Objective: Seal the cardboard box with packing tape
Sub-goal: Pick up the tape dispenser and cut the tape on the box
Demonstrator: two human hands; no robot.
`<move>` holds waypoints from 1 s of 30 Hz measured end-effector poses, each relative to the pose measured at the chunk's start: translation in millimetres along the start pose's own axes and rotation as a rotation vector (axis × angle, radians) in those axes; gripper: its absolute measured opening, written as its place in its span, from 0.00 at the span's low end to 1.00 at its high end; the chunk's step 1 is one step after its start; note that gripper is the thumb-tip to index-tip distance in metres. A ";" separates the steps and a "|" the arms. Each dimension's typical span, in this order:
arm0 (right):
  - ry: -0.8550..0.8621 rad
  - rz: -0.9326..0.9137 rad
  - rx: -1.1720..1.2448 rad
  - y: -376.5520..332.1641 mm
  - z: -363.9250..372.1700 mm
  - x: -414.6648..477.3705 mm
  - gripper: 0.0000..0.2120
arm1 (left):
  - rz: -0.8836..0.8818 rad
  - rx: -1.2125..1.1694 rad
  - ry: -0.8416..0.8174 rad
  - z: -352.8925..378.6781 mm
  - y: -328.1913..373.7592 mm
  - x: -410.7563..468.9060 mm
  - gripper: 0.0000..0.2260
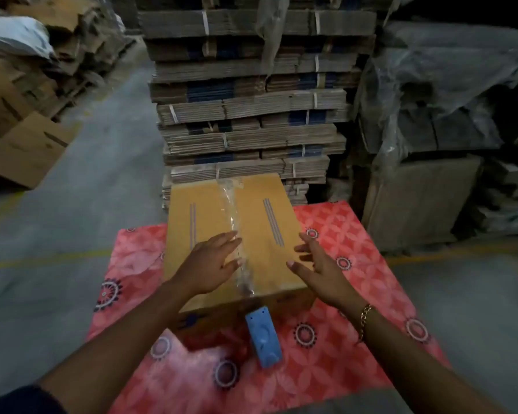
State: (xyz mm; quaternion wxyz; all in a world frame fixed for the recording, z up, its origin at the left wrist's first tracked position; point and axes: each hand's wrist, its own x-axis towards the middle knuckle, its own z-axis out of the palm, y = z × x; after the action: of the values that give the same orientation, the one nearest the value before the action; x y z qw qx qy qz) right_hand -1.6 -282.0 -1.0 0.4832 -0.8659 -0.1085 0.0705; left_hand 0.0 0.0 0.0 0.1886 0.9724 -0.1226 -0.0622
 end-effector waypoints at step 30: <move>0.057 0.372 0.005 45.2 169.6 -98.9 0.34 | 0.461 0.373 -0.080 93.4 -42.4 -4.4 0.44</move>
State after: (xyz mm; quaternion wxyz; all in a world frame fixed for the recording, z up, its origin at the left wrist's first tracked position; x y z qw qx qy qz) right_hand -130.3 -191.1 -126.5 0.4670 -0.8714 0.0676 0.1346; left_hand -10.8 6.5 -101.9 0.0109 0.9336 -0.3568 -0.0326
